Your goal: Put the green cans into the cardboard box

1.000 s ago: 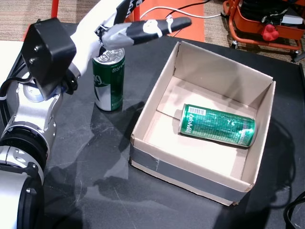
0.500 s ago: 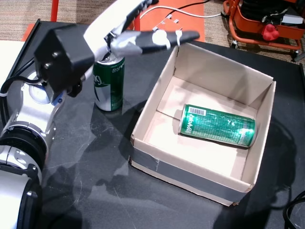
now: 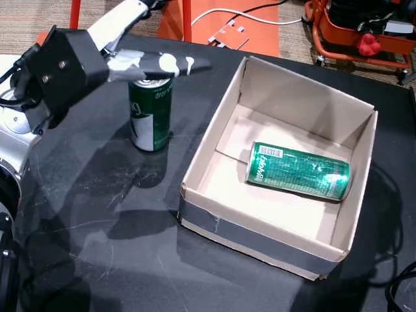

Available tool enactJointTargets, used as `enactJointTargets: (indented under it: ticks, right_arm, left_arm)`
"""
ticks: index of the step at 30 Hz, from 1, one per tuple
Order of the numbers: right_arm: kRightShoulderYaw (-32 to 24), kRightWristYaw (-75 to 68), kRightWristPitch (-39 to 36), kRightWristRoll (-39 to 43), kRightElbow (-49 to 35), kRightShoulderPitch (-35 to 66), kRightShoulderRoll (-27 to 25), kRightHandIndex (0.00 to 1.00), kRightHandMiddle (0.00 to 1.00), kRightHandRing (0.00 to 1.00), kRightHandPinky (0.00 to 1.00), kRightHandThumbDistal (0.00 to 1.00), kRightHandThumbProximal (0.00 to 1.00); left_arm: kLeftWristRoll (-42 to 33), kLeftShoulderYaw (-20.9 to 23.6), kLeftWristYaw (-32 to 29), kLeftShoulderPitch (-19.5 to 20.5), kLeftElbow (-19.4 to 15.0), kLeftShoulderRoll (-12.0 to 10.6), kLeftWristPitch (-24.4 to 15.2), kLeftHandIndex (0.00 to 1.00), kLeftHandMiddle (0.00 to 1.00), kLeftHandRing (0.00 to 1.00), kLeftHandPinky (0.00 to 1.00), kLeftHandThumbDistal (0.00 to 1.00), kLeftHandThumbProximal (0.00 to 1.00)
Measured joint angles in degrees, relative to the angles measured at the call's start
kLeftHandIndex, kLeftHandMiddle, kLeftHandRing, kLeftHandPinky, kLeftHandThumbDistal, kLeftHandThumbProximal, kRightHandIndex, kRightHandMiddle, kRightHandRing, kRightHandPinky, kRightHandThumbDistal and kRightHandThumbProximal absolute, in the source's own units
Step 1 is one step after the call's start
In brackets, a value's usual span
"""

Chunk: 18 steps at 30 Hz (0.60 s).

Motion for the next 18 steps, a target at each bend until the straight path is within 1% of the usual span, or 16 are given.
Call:
enactJointTargets:
  ticks: [2, 4, 5, 7, 9, 10, 11, 12, 13, 15, 16, 17, 18]
  right_arm:
    - [0.0, 0.0, 0.1, -0.2, 0.3, 0.0, -0.1, 0.46, 0.36, 0.44, 0.75, 0.86, 0.68]
    - [0.0, 0.0, 0.5, -0.3, 0.6, -0.2, -0.2, 0.46, 0.36, 0.44, 0.75, 0.88, 0.69]
    - [0.0, 0.0, 0.6, -0.5, 0.6, -0.3, -0.2, 0.46, 0.35, 0.43, 0.76, 0.87, 0.70]
    - [0.0, -0.1, 0.5, -0.9, 0.7, -0.6, -0.2, 0.46, 0.36, 0.44, 0.76, 0.84, 0.68]
    - [0.0, -0.1, 0.6, -0.9, 0.7, -0.8, -0.3, 0.46, 0.36, 0.44, 0.75, 0.87, 0.68]
    - [-0.1, 0.0, 0.7, -0.9, 0.8, -1.0, -0.3, 0.45, 0.36, 0.44, 0.75, 0.85, 0.68]
    - [-0.1, 0.0, 0.7, -1.0, 0.8, -1.2, -0.3, 0.46, 0.35, 0.44, 0.75, 0.85, 0.69]
    - [-0.1, -0.1, 0.6, -1.0, 0.8, -1.4, -0.3, 0.46, 0.35, 0.44, 0.75, 0.84, 0.67]
    - [-0.1, -0.2, 0.6, -1.1, 0.8, -1.5, -0.3, 0.48, 0.36, 0.44, 0.75, 0.83, 0.66]
    - [-0.1, -0.4, 0.7, -1.2, 0.8, -1.7, -0.5, 0.50, 0.36, 0.44, 0.75, 0.84, 0.64]
    - [-0.1, -0.4, 1.1, -1.3, 0.8, -1.7, -0.5, 0.50, 0.36, 0.44, 0.76, 0.87, 0.65]
    - [-0.1, -0.4, 1.2, -1.3, 0.8, -1.7, -0.6, 0.51, 0.36, 0.44, 0.76, 0.92, 0.67]
    - [-0.1, -0.3, 1.4, -1.3, 0.8, -1.7, -0.7, 0.51, 0.36, 0.43, 0.76, 0.94, 0.68]
  left_arm:
    - [0.4, -0.3, 1.0, 0.0, 0.0, 0.0, 0.0, 1.00, 1.00, 1.00, 0.98, 1.00, 0.52]
    - [0.5, -0.4, 1.8, 0.0, 0.0, 0.0, 0.0, 1.00, 1.00, 1.00, 0.98, 1.00, 0.53]
    - [0.5, -0.4, 2.0, 0.0, 0.0, 0.0, 0.0, 1.00, 1.00, 1.00, 0.98, 1.00, 0.53]
    - [0.5, -0.4, 2.5, 0.0, 0.0, 0.0, 0.0, 1.00, 1.00, 1.00, 0.97, 1.00, 0.52]
    - [0.3, -0.2, 3.0, 0.0, 0.0, -0.2, 0.1, 1.00, 1.00, 1.00, 0.96, 1.00, 0.53]
    - [0.1, 0.1, 3.0, 0.0, 0.0, -0.5, 0.2, 1.00, 1.00, 1.00, 0.97, 1.00, 0.55]
    - [-0.2, 0.7, 3.0, 0.0, 0.0, -0.8, 0.2, 1.00, 1.00, 1.00, 0.99, 1.00, 0.57]
    - [-0.9, 1.3, 2.8, 0.0, 0.1, -1.1, 0.2, 1.00, 1.00, 1.00, 1.00, 1.00, 0.57]
    - [-2.3, 2.5, 2.5, 0.0, 0.1, -1.7, 0.2, 1.00, 1.00, 1.00, 1.00, 1.00, 0.60]
    - [-4.3, 4.6, 2.5, 0.0, 0.1, -2.8, 0.2, 1.00, 1.00, 1.00, 1.00, 1.00, 0.64]
    - [-5.4, 5.7, 2.9, 0.0, 0.1, -3.4, 0.2, 1.00, 1.00, 1.00, 1.00, 1.00, 0.65]
    - [-6.1, 6.4, 3.1, 0.0, 0.1, -3.9, 0.2, 1.00, 1.00, 1.00, 1.00, 1.00, 0.60]
    - [-6.8, 7.2, 3.0, 0.0, 0.1, -4.4, 0.3, 1.00, 1.00, 1.00, 1.00, 1.00, 0.58]
